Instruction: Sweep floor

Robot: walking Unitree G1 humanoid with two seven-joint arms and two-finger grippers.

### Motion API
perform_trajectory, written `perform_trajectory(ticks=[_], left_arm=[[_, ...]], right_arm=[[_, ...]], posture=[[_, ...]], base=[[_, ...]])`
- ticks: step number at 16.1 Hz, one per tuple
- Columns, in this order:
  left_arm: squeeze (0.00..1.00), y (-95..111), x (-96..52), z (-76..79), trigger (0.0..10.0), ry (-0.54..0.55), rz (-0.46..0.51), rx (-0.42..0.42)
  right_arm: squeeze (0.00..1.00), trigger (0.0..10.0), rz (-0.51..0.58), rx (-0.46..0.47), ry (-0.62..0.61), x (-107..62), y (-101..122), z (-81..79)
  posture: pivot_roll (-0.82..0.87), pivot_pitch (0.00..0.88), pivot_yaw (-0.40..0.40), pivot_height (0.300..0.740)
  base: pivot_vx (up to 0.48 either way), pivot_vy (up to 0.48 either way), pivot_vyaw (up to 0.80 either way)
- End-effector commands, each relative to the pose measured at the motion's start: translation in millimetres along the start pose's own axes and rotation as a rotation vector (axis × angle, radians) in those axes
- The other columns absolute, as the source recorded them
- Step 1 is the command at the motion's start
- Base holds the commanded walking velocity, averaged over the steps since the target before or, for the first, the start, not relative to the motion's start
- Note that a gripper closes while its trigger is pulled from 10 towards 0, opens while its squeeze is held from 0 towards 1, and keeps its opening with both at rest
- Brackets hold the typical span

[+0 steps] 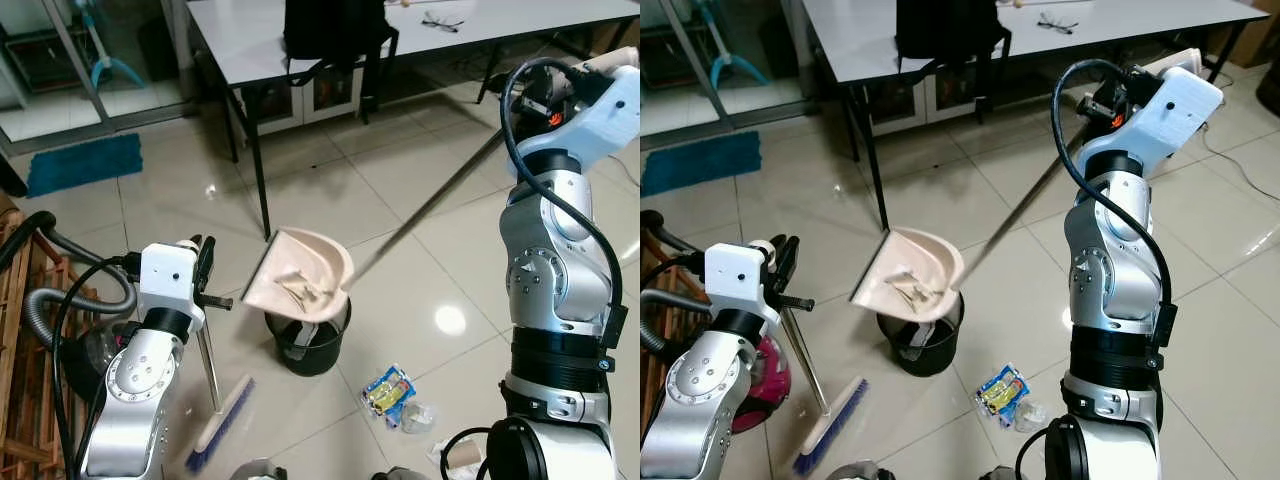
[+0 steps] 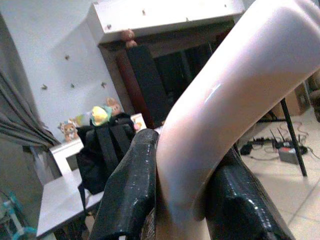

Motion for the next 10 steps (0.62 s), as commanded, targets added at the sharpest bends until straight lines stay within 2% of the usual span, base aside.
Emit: perform_trajectory(ticks=[1,4,6,10], left_arm=[[0.00,3.0,-0.2,-1.0,10.0,-0.002,0.010,0.017],[0.00,3.7,1.1,0.0,10.0,-0.008,0.012,0.017],[0.00,3.6,1.5,1.0,10.0,-0.012,0.011,0.017],[0.00,4.0,1.9,0.5,10.0,-0.011,0.010,0.020]], right_arm=[[0.00,10.0,0.067,-0.004,0.045,-1.3,11.3,-6.0],[0.00,10.0,0.109,-0.068,0.113,-3.5,12.0,-15.2],[0.00,10.0,0.132,-0.125,0.212,-6.8,6.8,-31.5],[0.00,10.0,0.166,-0.210,0.360,-12.6,-5.6,-53.6]], posture=[[0.04,0.069,0.020,0.740],[0.04,0.069,0.024,0.740],[0.04,0.068,0.023,0.740],[0.04,0.068,0.020,0.740]], base=[[0.000,0.000,0.00],[0.000,0.000,0.00],[0.000,0.000,0.00],[0.000,0.000,0.00]])
Point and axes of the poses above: a point about 5 cm out from each wrist's last joint towards the gripper, its own x axis pointing out of the wrist towards the gripper, its own y axis along the axis of the wrist's last joint, z = x × y, the point moved 2 cm from there along x, pointing out of the wrist towards the gripper, and after that the axes turned 6 degrees about x, right-handed, at the moved point
